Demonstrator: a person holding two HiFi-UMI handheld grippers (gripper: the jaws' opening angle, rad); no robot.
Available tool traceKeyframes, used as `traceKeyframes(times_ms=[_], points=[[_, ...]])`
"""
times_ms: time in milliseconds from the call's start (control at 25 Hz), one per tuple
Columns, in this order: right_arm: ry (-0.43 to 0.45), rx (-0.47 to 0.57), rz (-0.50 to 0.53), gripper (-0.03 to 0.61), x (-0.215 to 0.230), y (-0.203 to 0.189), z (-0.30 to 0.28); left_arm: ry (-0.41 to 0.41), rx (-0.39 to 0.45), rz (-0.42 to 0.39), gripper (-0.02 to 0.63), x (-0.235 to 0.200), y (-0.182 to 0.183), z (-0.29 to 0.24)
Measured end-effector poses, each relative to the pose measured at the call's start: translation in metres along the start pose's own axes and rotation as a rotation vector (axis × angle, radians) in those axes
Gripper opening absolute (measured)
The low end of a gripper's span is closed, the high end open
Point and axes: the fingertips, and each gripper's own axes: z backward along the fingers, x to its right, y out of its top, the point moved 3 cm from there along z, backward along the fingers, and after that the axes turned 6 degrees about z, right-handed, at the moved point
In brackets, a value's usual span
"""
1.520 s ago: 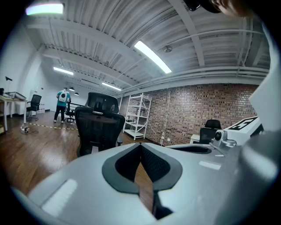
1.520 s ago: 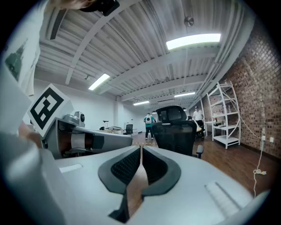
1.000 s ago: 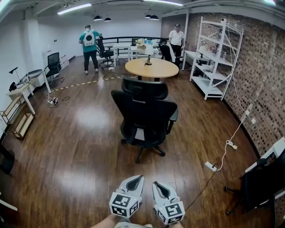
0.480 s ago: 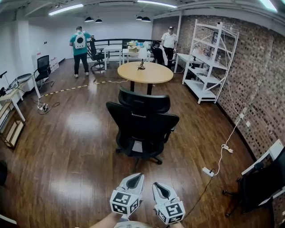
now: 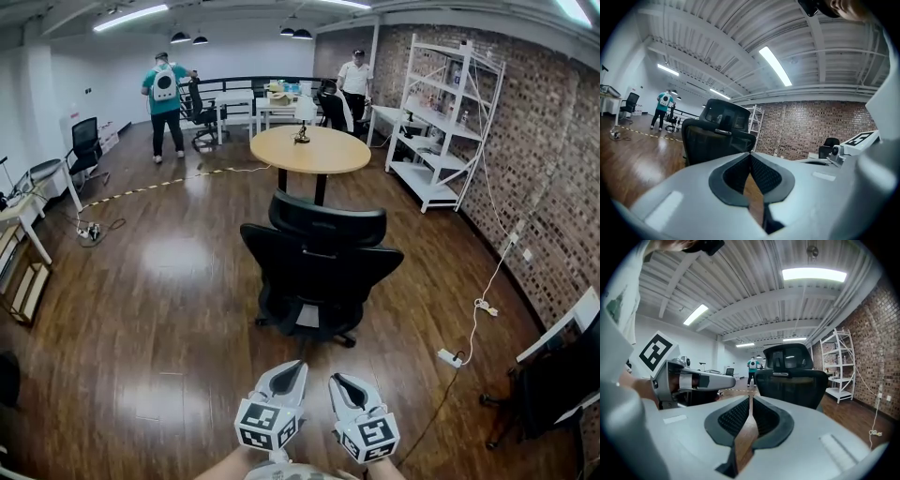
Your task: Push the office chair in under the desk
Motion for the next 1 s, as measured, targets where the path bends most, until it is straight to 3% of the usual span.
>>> traceKeyframes(times_ms=[320,1000], points=[[0.005,0.001,0.006,0.020,-0.021,0.007,-0.038,-0.016,-0.020,-0.003,0.015,-0.037,0.008,0.003],[0.017,0.048,0.016,0.026,0.023,0.023,-0.098,-0.002,-0.016,-0.023,0.015,-0.076,0.034,-0.053]])
